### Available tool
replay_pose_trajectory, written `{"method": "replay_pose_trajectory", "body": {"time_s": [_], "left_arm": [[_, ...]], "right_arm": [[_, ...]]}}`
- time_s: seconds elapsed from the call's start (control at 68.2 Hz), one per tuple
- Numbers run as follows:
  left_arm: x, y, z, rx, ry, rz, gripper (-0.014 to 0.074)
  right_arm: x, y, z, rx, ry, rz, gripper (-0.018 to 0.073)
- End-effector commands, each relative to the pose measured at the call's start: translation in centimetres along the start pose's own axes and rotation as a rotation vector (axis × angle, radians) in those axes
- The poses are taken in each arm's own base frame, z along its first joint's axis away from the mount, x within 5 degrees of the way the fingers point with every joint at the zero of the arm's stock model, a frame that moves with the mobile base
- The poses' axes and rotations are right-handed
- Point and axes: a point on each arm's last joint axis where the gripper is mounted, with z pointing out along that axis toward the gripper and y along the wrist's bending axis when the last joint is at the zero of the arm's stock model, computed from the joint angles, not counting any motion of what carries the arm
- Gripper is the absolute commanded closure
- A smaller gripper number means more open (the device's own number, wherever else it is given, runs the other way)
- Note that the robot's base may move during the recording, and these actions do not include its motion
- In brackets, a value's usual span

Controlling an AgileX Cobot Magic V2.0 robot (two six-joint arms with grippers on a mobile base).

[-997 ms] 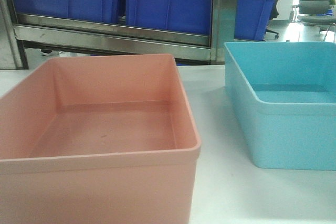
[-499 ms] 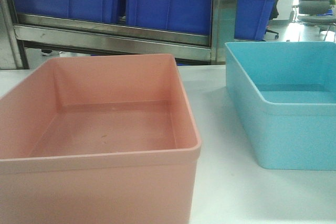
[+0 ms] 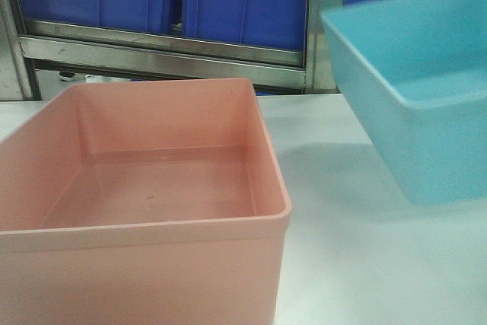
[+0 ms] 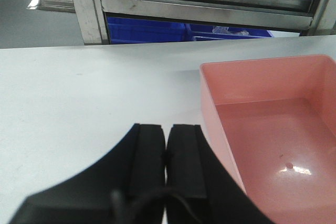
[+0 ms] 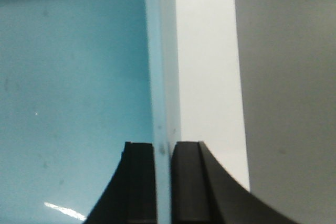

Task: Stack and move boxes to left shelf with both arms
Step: 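Lift the light-blue bin with the right gripper and lower it into the pink bin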

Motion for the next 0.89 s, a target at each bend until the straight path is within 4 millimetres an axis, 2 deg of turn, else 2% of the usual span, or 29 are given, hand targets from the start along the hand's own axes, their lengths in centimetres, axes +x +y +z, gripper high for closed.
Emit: {"method": "replay_pose_trajectory", "body": {"time_s": [0.0,0.161,0.264,0.337,0.557,0.704,0.88], "left_arm": [[-1.5,-0.2,-0.3,0.022,-0.106,0.012,0.0606],[-1.6,-0.2,-0.3,0.022,-0.107,0.013,0.0606],[-1.6,-0.2,-0.3,0.022,-0.107,0.013,0.0606],[-1.6,-0.2,-0.3,0.022,-0.107,0.013,0.0606],[-1.6,-0.2,-0.3,0.022,-0.107,0.013,0.0606],[-1.6,-0.2,-0.3,0.022,-0.107,0.013,0.0606],[-1.6,-0.2,-0.3,0.022,-0.107,0.013,0.0606]], "right_arm": [[-0.9,2.1,-6.5,-0.082,-0.208,0.047,0.0503],[0.2,5.8,-11.4,-0.232,-0.3,0.059,0.0503],[0.7,8.3,-13.1,-0.319,-0.334,0.085,0.0503],[1.0,10.2,-13.6,-0.381,-0.332,0.093,0.0503],[1.9,15.8,-13.3,-0.531,-0.266,0.093,0.0503],[2.0,18.4,-11.8,-0.56,-0.216,0.125,0.0503],[2.8,21.2,-9.5,-0.497,-0.139,0.162,0.0503]]}}
